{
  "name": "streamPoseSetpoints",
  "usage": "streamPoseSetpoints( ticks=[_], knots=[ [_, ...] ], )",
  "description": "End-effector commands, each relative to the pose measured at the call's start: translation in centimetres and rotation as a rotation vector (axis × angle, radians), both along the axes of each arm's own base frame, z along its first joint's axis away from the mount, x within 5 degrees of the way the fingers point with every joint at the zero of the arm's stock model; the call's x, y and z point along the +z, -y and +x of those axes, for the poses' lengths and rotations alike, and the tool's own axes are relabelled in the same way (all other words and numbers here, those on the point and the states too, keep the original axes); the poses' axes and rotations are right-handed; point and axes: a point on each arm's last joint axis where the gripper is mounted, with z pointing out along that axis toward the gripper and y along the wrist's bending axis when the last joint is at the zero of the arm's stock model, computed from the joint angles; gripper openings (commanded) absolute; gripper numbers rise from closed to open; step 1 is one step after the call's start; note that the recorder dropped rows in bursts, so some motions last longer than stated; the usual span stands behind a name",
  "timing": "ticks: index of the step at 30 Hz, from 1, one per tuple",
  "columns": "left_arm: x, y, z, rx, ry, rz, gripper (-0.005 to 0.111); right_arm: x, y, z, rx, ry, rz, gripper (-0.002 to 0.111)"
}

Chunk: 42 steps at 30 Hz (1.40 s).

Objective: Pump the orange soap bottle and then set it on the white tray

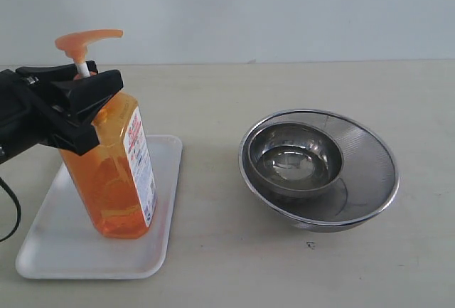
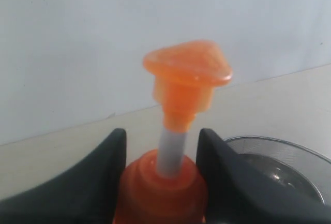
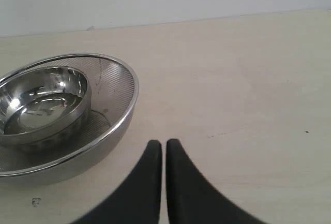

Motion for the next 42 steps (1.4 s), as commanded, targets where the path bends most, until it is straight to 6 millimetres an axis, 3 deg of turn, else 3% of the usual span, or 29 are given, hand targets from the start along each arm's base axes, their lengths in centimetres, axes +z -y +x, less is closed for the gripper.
streamPoseSetpoints(
  ticks=[1,14,42],
  knots=[
    [0.3,0.2,0.1,-0.010,0.040,0.005,0.005,0.1,0.0,0.0,-0.004,0.013,-0.003,0.000],
    [1.4,0.0,0.3,0.012,0.103,-0.060,0.005,0.1,0.0,0.0,-0.004,0.013,-0.003,0.000],
    [2.4,-0.1,1.4,0.057,0.162,-0.007,0.005,0.2,0.0,0.0,-0.004,0.019,-0.002,0.000]
  ],
)
